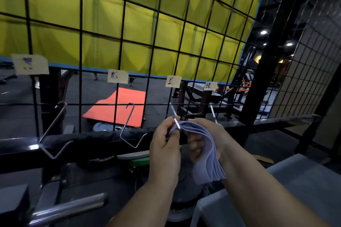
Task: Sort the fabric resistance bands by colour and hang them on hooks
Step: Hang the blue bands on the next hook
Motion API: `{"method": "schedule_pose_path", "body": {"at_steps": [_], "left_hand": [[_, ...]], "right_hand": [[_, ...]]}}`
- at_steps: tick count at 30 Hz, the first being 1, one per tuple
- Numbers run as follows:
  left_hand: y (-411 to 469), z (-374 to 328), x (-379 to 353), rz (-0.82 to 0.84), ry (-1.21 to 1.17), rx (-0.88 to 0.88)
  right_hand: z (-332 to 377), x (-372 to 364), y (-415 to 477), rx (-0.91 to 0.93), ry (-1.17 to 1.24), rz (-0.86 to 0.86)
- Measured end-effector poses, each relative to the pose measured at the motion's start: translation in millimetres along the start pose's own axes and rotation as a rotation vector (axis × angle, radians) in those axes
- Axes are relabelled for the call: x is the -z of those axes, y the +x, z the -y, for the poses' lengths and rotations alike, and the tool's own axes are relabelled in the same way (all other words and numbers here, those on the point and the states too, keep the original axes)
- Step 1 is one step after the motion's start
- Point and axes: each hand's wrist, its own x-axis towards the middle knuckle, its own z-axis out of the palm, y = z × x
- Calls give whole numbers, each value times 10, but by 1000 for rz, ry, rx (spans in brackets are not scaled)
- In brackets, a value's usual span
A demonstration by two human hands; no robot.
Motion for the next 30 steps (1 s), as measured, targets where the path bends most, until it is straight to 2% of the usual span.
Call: {"method": "schedule_pose_path", "body": {"at_steps": [5, 10, 15, 17, 22, 27, 30], "left_hand": [[-12, -5, -16, -32, 9, 0], [-19, -3, 2, 82, -77, 8], [-75, -44, 3, 216, -63, -23], [-34, 0, 33, 211, -6, -34], [29, 4, 102, 243, 241, -116], [17, 1, 134, 173, 445, -219], [0, 51, 166, 116, 553, -247]], "right_hand": [[-14, -14, 3, 31, 82, 10], [35, -135, -187, 144, 71, 131], [-13, -77, -133, 169, 135, 71], [-28, -85, -139, 166, 169, 11], [-19, -113, -149, 126, 178, -2], [-13, 9, 50, 99, 34, -46], [-28, 31, 116, 44, 3, -2]]}}
